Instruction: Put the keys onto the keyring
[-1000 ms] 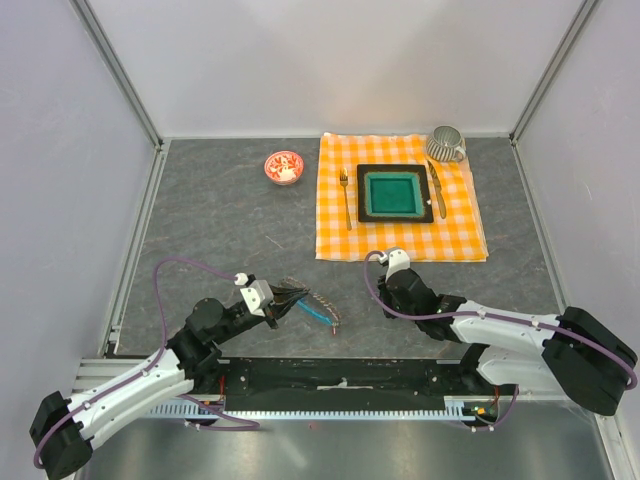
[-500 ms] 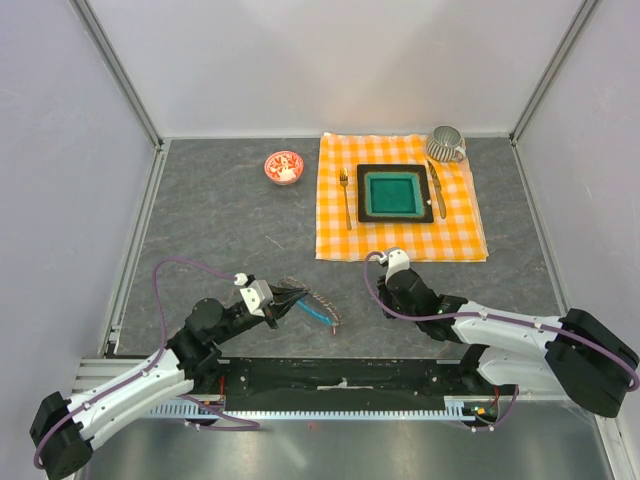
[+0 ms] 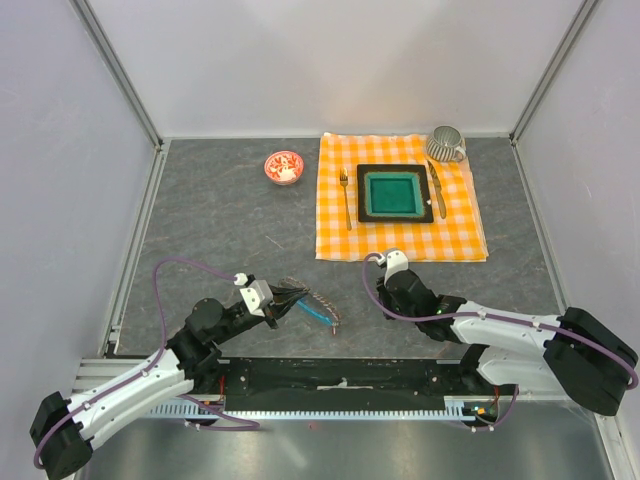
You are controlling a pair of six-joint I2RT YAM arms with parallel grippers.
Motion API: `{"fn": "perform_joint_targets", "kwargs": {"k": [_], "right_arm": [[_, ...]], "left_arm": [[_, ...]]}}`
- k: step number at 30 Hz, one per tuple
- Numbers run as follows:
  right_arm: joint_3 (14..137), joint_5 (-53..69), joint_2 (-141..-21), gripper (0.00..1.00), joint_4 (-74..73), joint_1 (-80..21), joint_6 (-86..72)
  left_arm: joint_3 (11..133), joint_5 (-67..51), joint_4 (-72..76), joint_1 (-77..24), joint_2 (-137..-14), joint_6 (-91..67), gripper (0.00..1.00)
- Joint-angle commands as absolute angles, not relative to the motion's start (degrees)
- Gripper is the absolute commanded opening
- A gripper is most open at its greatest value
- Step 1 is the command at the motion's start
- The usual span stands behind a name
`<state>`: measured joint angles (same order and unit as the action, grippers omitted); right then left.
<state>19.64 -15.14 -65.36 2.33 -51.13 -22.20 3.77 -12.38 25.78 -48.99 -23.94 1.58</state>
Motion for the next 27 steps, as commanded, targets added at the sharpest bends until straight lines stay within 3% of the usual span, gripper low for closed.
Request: {"fn": "perform_joint_targets", "kwargs": {"k": [1, 15, 27], "right_arm": [[21.3, -15.1, -65.5, 0.25, 4.0, -51.6, -21.0], [22.1, -16.1, -66.6, 0.29, 4.7, -51.9, -20.3], [22.1, -17.4, -67.6, 0.21, 5.1, -52.0, -20.5]], "left_arm": [[5.4, -12.5, 29.3, -49.0, -23.6, 2.3, 0.02], [5.3, -12.5, 29.4, -49.0, -23.7, 2.3, 0.02], [5.3, -12.5, 29.4, -49.1, -23.9, 2.4, 0.02]]}}
